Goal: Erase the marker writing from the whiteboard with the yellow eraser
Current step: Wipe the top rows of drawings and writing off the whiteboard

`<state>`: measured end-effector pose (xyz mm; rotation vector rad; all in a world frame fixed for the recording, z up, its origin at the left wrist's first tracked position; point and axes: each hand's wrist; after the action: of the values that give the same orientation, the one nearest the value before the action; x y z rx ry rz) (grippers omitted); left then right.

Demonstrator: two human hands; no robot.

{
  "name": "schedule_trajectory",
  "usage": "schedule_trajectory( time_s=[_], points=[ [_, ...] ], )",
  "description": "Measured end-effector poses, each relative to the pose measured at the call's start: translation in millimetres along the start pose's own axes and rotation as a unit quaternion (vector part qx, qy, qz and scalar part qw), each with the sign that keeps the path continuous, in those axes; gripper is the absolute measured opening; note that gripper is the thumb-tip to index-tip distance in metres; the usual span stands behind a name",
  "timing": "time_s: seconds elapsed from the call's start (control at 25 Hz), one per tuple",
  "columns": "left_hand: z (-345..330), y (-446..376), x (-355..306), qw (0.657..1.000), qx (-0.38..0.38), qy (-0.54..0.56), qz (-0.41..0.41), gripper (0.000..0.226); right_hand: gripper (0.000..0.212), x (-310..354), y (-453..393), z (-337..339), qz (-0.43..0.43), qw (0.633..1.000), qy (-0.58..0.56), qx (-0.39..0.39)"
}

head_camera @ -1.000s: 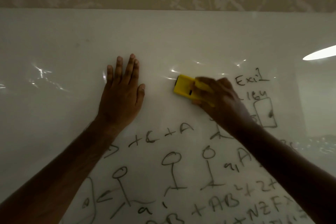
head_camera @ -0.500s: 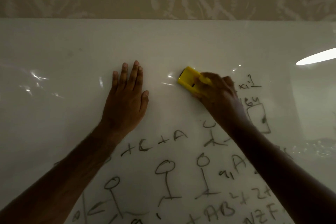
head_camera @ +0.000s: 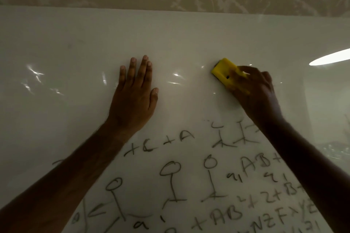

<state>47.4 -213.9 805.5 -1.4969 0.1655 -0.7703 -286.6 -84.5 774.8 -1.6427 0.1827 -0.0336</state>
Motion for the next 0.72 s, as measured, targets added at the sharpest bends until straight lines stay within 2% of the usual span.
schedule_trajectory(
  time_s=[0.08, 0.16, 0.32, 0.52, 0.64, 0.72],
  points=[
    [-2, -2, -3, 1.0, -0.002, 0.004, -0.003, 0.073, 0.036, 21, -6, -4, 0.016, 1.0, 0.0, 0.0],
    [-2, -3, -4, 1.0, -0.004, 0.005, -0.007, 0.073, 0.038, 33, 11, -3, 0.069, 0.998, 0.004, 0.002],
    [-3, -3, -3, 1.0, -0.009, -0.002, -0.017, 0.072, 0.042, 17, 57, 13, 0.111, 0.994, 0.001, 0.016],
    [-3, -4, -6, 1.0, -0.005, 0.002, -0.014, 0.073, 0.039, -49, 22, 7, 0.083, 0.996, 0.044, 0.008],
    [-6, -8, -14, 1.0, -0.004, 0.005, -0.016, 0.074, 0.04, -39, -21, 3, -0.026, 0.999, 0.022, 0.01],
    [-7, -11, -18, 1.0, -0.005, 0.005, -0.019, 0.074, 0.042, -22, -25, 2, -0.036, 0.999, 0.008, 0.016]
  ],
)
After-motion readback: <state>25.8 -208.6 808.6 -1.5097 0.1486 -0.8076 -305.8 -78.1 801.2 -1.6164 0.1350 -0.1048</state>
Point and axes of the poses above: each hand's wrist, its own y-axis away from the middle knuckle, its own z-axis out of the back of the hand, x = y × z, and after that the axes turned 11 degrees about y, right-handed
